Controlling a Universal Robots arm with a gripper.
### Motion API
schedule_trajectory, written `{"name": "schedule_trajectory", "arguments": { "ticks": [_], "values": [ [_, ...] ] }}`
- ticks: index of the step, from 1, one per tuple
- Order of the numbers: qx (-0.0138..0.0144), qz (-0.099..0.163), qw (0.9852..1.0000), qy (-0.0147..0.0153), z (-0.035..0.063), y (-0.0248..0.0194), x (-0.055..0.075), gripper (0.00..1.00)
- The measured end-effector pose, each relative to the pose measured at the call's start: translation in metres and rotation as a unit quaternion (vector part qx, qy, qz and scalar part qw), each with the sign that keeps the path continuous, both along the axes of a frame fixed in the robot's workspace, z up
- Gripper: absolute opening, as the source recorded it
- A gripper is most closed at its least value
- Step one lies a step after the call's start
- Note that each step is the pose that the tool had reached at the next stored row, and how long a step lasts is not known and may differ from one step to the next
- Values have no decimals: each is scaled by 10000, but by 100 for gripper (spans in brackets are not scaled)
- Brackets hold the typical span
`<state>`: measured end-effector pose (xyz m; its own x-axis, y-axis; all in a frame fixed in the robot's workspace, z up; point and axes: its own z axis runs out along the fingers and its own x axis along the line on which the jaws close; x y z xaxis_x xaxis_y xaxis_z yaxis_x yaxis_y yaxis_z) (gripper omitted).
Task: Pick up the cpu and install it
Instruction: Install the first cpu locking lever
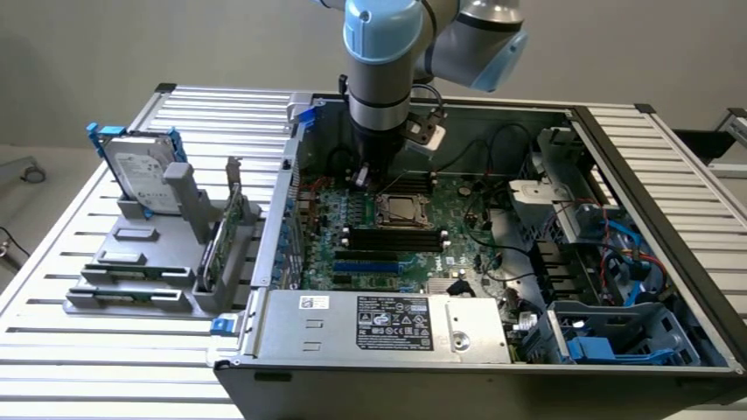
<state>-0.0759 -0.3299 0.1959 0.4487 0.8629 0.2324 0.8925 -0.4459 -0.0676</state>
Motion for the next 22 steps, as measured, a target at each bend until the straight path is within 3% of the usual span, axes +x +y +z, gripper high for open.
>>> {"name": "schedule_trajectory", "arguments": {
  "ticks": [4,16,19,22],
  "values": [
    [-6,0,10000,3,124,-2,-1,11],
    [-7,0,10000,4,134,-6,-1,11],
    [-6,1,10000,3,133,-55,-1,11],
    [-6,0,10000,3,133,-152,-1,11]
  ]
}}
